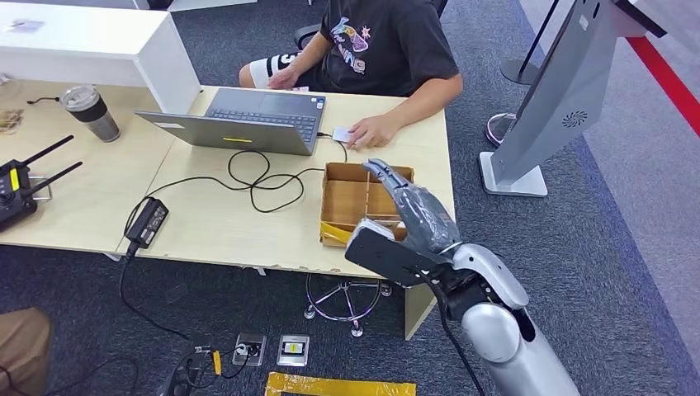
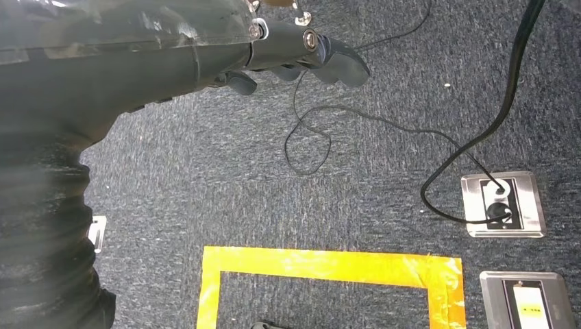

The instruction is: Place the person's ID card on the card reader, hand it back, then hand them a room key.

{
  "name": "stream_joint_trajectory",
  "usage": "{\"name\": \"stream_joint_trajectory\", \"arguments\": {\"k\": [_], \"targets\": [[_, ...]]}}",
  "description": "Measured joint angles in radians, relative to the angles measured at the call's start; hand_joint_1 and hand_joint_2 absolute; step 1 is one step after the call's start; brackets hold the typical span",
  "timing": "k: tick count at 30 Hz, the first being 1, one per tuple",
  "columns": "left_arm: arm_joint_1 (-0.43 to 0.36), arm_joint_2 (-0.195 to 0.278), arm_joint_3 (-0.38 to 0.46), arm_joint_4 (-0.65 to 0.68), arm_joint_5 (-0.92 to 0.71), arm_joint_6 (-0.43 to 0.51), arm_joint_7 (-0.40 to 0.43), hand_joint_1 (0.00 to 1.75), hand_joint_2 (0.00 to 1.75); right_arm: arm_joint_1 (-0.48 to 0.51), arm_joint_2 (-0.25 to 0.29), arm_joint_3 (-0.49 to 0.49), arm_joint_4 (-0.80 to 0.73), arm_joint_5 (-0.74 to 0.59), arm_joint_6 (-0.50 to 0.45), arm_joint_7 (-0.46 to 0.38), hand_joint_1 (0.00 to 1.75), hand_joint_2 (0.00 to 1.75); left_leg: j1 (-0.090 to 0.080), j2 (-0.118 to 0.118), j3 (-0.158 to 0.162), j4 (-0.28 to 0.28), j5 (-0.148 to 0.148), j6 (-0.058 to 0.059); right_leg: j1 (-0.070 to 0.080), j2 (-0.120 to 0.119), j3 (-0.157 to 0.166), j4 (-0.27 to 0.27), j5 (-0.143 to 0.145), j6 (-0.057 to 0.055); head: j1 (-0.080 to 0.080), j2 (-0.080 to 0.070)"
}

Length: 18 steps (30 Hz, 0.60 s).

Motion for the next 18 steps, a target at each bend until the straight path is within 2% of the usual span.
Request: {"name": "stream_joint_trajectory", "arguments": {"k": [5, 11, 15, 18], "targets": [[-0.001, 0.0, 0.0, 0.0, -0.005, 0.0, 0.0, 0.0, 1.75, 0.005, -0.005, 0.025, 0.038, 0.117, -0.126, -0.017, 0.0, 1.75, 0.0, 0.0, 0.0, 0.0, 0.0, 0.0, 0.0, 0.0, 0.0, 0.0, 0.0, 0.0, 0.0, 0.0], [-0.014, -0.002, -0.001, 0.0, -0.028, -0.004, 0.008, 0.0, 1.75, -0.039, 0.019, 0.045, 0.277, 0.22, -0.373, -0.072, 0.0, 1.75, 0.0, 0.0, 0.0, 0.0, 0.0, 0.0, 0.0, -0.001, 0.0, 0.0, 0.0, 0.0, 0.0, 0.0], [-0.023, -0.004, -0.001, -0.001, -0.035, -0.008, 0.013, 0.0, 1.75, -0.074, 0.048, 0.054, 0.449, 0.259, -0.451, -0.075, 0.0, 1.75, 0.0, 0.0, -0.001, 0.0, 0.001, 0.0, 0.0, -0.001, 0.0, 0.0, 0.0, 0.0, 0.0, 0.0], [-0.026, -0.006, -0.001, -0.001, -0.037, -0.009, 0.013, 0.0, 1.75, -0.093, 0.066, 0.06, 0.546, 0.269, -0.471, -0.075, 0.0, 1.75, 0.0, 0.0, -0.001, 0.0, 0.001, 0.0, 0.0, -0.001, -0.001, 0.001, 0.0, 0.0, 0.0, 0.0]]}}
